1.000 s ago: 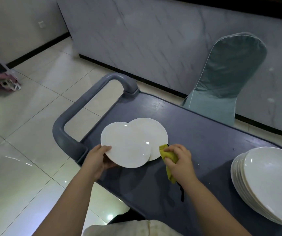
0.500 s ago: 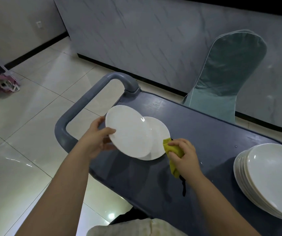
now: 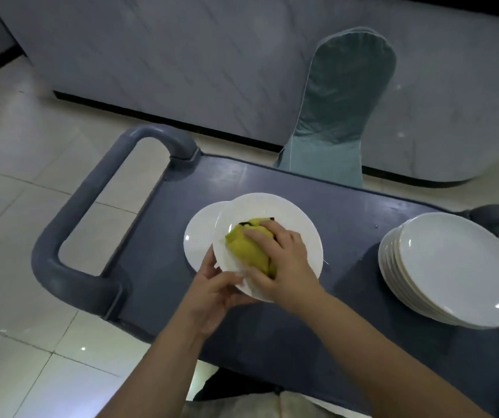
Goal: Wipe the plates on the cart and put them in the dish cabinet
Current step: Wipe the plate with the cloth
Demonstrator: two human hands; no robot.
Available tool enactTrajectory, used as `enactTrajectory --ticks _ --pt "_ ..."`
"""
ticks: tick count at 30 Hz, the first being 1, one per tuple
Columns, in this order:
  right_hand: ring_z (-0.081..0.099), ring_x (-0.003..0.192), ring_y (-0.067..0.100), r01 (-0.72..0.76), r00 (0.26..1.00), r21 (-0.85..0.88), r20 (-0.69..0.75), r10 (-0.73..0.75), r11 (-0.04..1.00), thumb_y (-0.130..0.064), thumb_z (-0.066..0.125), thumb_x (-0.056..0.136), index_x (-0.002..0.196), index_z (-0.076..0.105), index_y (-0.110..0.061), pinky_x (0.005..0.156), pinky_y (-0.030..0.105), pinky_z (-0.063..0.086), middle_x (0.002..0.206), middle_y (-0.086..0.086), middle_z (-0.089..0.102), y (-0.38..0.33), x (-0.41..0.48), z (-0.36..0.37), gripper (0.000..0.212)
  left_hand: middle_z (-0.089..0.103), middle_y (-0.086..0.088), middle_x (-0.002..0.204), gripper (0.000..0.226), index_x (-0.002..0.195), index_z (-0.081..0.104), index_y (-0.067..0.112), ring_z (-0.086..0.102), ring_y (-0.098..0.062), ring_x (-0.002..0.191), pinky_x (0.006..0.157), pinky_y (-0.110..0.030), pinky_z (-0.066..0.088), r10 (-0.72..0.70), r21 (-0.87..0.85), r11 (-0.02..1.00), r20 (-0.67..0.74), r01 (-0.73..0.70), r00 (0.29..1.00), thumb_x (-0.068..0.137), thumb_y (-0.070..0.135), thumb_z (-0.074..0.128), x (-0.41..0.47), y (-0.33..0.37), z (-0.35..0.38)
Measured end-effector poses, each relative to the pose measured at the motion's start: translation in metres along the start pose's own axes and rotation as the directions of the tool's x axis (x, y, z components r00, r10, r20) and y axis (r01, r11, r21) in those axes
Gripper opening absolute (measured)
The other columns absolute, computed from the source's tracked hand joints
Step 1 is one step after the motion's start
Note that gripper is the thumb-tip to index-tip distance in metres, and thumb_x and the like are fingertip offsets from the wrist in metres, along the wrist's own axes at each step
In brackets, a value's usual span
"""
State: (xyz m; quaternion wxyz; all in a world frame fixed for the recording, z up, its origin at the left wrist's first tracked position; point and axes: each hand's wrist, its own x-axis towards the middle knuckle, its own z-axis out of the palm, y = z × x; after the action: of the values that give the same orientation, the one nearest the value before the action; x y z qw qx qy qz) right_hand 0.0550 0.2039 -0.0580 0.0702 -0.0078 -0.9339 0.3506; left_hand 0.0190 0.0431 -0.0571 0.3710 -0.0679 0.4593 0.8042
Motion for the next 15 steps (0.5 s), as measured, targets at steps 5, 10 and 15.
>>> enactTrajectory --ticks 5,10,15 --pt "0.044 0.122 0.025 -0.059 0.994 -0.088 -0.095 0.051 0.994 -0.037 0.059 0.077 0.131 0.049 -0.04 0.107 0.035 0.031 0.146 -0.013 0.038 0.064 -0.056 -0.045 0.055 0.066 -0.009 0.114 0.069 0.128 0.057 0.023 0.069 -0.026 0.09 0.062 -0.048 0.057 -0.104 0.071 0.992 0.043 0.101 0.994 0.069 -0.012 0.06 0.016 -0.008 0.009" --pt "0.037 0.128 0.024 -0.388 0.841 0.079 -0.376 0.388 0.918 -0.037 0.057 0.082 0.133 0.051 -0.034 0.107 0.032 0.025 0.146 -0.006 0.038 0.045 -0.008 -0.045 0.051 0.069 -0.005 0.109 0.069 0.124 0.062 0.03 0.069 -0.026 0.094 0.065 -0.049 0.057 -0.182 0.197 0.97 0.203 0.142 0.962 0.067 -0.009 0.064 0.022 -0.018 0.029" --pt "0.036 0.123 0.018 -0.151 0.98 0.028 -0.127 0.153 0.988 -0.036 0.056 0.079 0.126 0.048 -0.045 0.106 0.017 0.021 0.148 -0.02 0.033 0.016 -0.064 -0.008 0.049 0.071 -0.006 0.106 0.064 0.12 0.06 0.03 0.07 -0.028 0.092 0.063 -0.046 0.058 -0.188 0.215 0.967 0.245 0.136 0.951 0.071 -0.01 0.061 0.038 -0.011 0.02"
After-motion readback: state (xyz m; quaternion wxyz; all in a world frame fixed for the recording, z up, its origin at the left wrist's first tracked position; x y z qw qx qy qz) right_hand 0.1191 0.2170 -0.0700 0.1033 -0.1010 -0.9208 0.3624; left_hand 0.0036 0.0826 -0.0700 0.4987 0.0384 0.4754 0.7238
